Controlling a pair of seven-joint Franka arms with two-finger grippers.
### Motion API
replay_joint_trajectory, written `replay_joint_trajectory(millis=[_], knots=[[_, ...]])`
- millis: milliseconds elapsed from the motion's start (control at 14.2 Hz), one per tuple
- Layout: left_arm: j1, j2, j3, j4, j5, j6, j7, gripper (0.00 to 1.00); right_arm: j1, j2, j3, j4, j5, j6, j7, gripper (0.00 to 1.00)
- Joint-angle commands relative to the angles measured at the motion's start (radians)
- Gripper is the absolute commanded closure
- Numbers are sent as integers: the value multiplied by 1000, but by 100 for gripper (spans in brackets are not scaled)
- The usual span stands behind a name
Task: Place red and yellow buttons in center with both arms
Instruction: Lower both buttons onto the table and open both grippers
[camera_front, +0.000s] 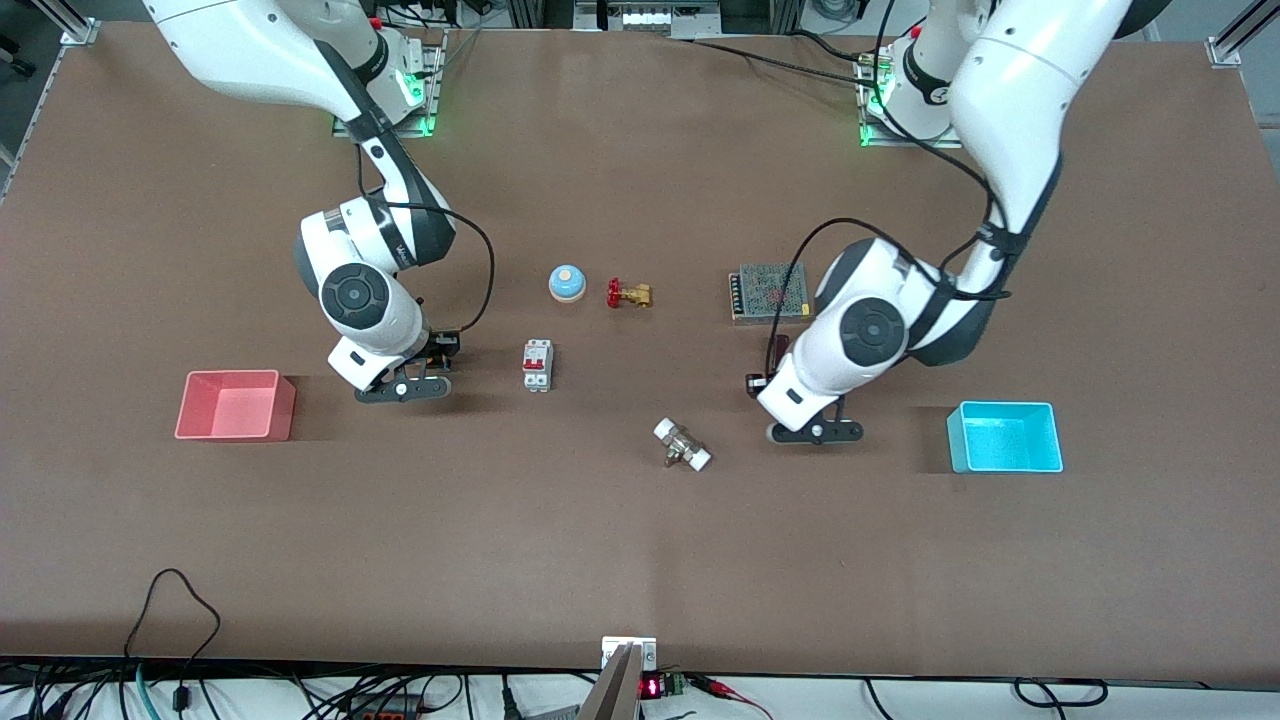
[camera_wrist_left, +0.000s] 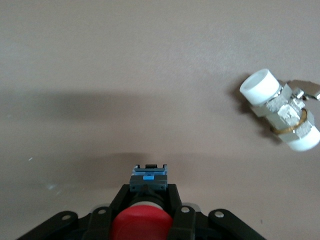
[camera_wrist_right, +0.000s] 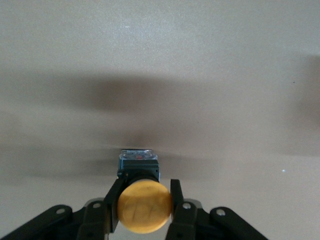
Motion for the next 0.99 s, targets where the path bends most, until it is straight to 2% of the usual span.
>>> replay_joint_trajectory(millis=[0, 71, 141, 212, 282, 424, 565, 706, 776, 918], knots=[[-57, 48, 61, 21, 39, 61, -49, 82, 8, 7, -3, 0, -21, 12, 25, 52], [-68, 53, 62, 21, 39, 67, -65, 78, 8, 7, -3, 0, -21, 12, 25, 48], [-67, 53, 64, 21, 41, 68, -66, 62, 6, 7, -3, 2, -20, 12, 25, 47], [-59, 49, 64, 21, 41, 66, -66, 27, 6, 7, -3, 2, -17, 12, 25, 44], [-53, 42, 62, 18, 41, 61, -56, 0, 6, 7, -3, 3, -12, 14, 25, 41], [-59, 20, 62, 21, 41, 48, -68, 0, 3, 4, -5, 28, -1, 12, 22, 32], [-56, -30, 62, 24, 41, -23, -59, 0, -5, -6, -6, 69, 25, -2, 12, 28], [-54, -74, 62, 24, 42, -66, -54, 0, -18, -36, -10, 109, 103, -22, 4, 6], [-59, -82, 62, 25, 42, -80, -54, 0, -35, -59, -11, 121, 123, -35, 1, 0], [-62, -77, 62, 25, 42, -81, -53, 0, -61, -108, -11, 123, 123, -42, -2, 0]])
